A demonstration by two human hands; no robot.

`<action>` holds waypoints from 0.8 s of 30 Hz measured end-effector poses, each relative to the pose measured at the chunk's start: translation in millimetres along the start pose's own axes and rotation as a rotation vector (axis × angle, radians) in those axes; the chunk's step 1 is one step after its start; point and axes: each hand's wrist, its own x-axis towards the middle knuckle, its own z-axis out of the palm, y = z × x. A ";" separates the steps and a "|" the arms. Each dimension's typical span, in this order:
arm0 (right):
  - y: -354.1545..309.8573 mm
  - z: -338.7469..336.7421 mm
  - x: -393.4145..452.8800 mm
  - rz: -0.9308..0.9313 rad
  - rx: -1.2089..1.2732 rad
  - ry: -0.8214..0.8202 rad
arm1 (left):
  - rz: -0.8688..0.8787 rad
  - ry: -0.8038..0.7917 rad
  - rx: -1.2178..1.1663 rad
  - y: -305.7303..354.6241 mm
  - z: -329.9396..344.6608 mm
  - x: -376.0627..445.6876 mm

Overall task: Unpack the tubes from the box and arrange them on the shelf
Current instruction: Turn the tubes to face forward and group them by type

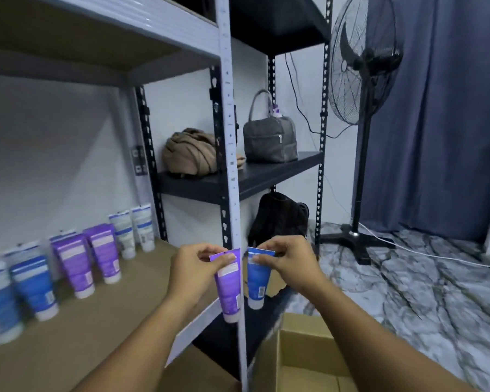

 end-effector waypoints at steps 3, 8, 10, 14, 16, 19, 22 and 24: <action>-22.8 27.8 14.8 -0.051 0.038 -0.065 | 0.034 0.073 0.023 8.5 -39.7 5.1; -48.8 76.8 30.3 -0.060 0.053 -0.158 | 0.023 0.163 0.104 0.7 -93.8 9.1; -52.5 95.2 34.5 -0.070 0.071 -0.210 | 0.010 0.198 0.127 -6.4 -109.4 5.8; -55.4 126.7 36.0 -0.083 0.082 -0.294 | -0.022 0.256 0.146 -21.2 -129.8 -1.4; -55.3 136.9 35.1 -0.081 0.101 -0.312 | -0.019 0.275 0.135 -27.6 -135.6 -3.6; -52.1 144.2 34.8 -0.069 0.171 -0.316 | -0.006 0.257 0.087 -35.1 -135.5 -8.7; -44.7 145.4 32.1 -0.034 0.224 -0.326 | -0.002 0.209 0.060 -46.3 -129.4 -18.2; -36.8 146.9 26.6 -0.007 0.188 -0.342 | -0.013 0.203 0.027 -54.2 -126.7 -26.0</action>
